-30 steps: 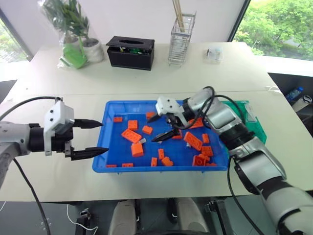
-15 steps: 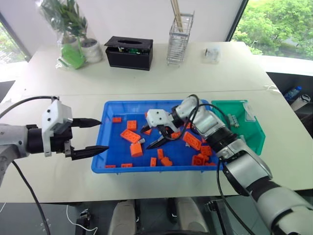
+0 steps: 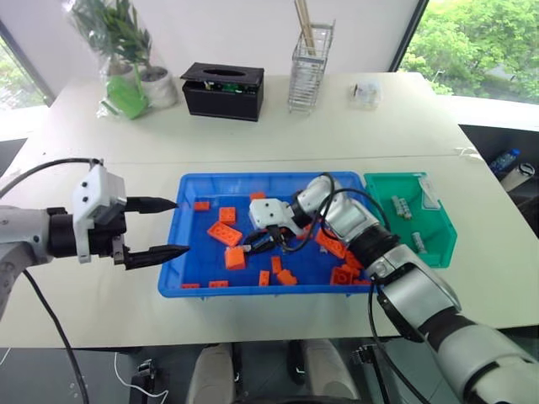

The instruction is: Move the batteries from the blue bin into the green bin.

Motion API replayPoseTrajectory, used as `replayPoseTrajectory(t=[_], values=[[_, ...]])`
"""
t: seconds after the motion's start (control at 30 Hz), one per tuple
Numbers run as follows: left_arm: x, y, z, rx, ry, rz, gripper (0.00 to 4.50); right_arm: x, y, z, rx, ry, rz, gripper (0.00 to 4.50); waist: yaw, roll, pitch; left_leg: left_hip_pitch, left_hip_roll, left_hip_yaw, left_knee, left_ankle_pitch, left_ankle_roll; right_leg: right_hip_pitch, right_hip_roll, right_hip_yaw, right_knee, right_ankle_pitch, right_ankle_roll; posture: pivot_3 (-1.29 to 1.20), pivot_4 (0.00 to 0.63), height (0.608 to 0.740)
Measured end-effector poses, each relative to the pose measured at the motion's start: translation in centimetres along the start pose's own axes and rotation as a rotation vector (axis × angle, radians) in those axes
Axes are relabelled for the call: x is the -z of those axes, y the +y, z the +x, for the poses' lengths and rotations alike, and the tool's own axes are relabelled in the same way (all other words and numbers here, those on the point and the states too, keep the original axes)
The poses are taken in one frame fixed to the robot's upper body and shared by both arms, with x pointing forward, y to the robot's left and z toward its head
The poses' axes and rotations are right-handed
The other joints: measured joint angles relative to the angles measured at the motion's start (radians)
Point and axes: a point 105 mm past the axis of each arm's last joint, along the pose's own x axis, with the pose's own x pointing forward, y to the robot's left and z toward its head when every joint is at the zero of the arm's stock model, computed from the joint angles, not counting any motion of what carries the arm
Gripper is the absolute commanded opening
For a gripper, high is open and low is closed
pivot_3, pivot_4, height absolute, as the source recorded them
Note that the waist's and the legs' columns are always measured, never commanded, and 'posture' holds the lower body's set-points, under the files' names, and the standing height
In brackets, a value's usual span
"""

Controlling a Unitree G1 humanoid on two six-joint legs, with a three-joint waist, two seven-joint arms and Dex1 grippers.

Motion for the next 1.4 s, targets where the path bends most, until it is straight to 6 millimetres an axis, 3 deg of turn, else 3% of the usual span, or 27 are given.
replayPoseTrajectory(t=[0.13,0.3,0.43,0.53,0.6,0.67,0.83,0.9,1.07,1.1,1.27,1.33,1.4], values=[[-0.2,0.4,0.2,-0.001,-0.012,0.014,4.50,0.1,0.3,-0.2,0.004,0.004,0.002,0.02,0.000,0.000,0.000,0.000,0.000,0.000,0.000,0.000,0.000,0.000,0.000,0.000,0.000,0.000,0.000,0.00,0.150,0.736],[0.0,0.5,0.7,0.023,-0.020,0.011,4.50,0.0,0.2,-2.3,0.054,0.028,0.008,0.02,0.004,0.000,0.000,-0.001,0.000,0.000,0.000,0.000,0.000,0.000,0.000,0.000,0.000,0.000,0.000,0.00,0.150,0.736],[0.1,0.2,1.4,0.058,-0.034,0.004,4.50,-1.3,-0.6,-7.4,0.217,-0.020,0.063,0.02,0.007,0.000,0.000,-0.001,0.000,0.000,0.000,0.000,0.000,0.000,0.000,0.000,-0.001,0.000,0.000,0.00,0.150,0.736],[-0.2,0.0,2.2,0.079,-0.056,0.009,4.50,-1.7,-0.4,-13.4,0.414,-0.081,0.174,0.02,0.015,0.000,0.000,-0.001,-0.001,-0.001,0.000,0.000,0.000,0.000,-0.001,0.000,-0.001,0.000,0.000,0.00,0.150,0.736],[-0.2,0.0,2.9,0.080,-0.076,0.011,4.50,-0.5,0.7,-17.9,0.574,-0.087,0.255,0.02,0.021,-0.001,0.000,-0.001,-0.001,-0.001,0.000,0.000,0.000,0.001,-0.001,0.000,-0.003,0.000,0.000,0.00,0.150,0.736],[-0.1,0.0,3.5,0.080,-0.079,0.019,4.50,1.4,2.0,-21.1,0.713,-0.063,0.349,0.02,0.023,-0.001,0.000,-0.001,-0.001,-0.001,0.000,0.000,0.001,0.001,-0.001,0.000,-0.003,0.000,0.000,0.00,0.150,0.736],[-0.2,0.7,4.1,0.087,-0.087,0.039,4.50,4.6,5.6,-26.4,0.974,0.011,0.521,0.02,0.009,-0.001,0.000,0.000,-0.001,-0.002,0.000,0.000,0.001,0.001,0.000,0.000,-0.002,0.000,0.000,0.00,0.150,0.736],[-0.3,1.1,4.3,0.085,-0.088,0.047,4.50,5.5,7.4,-27.2,1.024,0.044,0.557,0.02,0.006,-0.001,0.000,0.000,-0.001,-0.002,0.000,0.000,0.001,0.001,0.000,0.000,-0.003,0.000,0.000,0.00,0.150,0.736],[-0.6,1.6,4.5,0.093,-0.102,0.060,4.50,7.4,9.9,-26.5,1.050,0.085,0.644,0.02,0.003,-0.001,0.000,0.000,-0.001,-0.002,0.000,0.000,0.001,0.001,0.000,0.000,-0.002,0.000,0.000,0.00,0.150,0.736],[-0.6,1.6,4.5,0.097,-0.102,0.061,4.50,7.4,10.0,-26.5,1.061,0.080,0.656,1.06,0.003,-0.001,0.000,0.000,-0.001,-0.002,0.000,0.000,0.001,0.001,0.000,0.000,-0.002,0.000,0.000,0.00,0.150,0.736],[-0.3,1.9,4.8,0.104,-0.087,0.056,4.50,6.7,9.8,-26.9,1.080,0.084,0.629,3.60,0.006,-0.001,0.000,0.000,-0.001,-0.002,0.000,0.000,0.001,0.002,0.000,0.000,-0.002,0.000,0.000,0.00,0.150,0.736],[-0.4,1.9,4.7,0.106,-0.087,0.057,4.50,6.1,9.4,-26.7,1.051,0.086,0.602,3.60,0.006,-0.001,0.000,0.000,-0.001,-0.002,0.000,0.000,0.001,0.002,0.000,0.000,-0.003,0.000,0.000,0.00,0.150,0.736],[-0.5,1.7,4.8,0.115,-0.087,0.056,4.50,4.2,8.3,-25.9,0.978,0.061,0.527,3.60,0.000,-0.001,0.000,0.000,-0.001,-0.002,0.000,0.000,0.001,0.001,0.000,0.000,-0.002,0.000,0.000,0.00,0.150,0.736]])
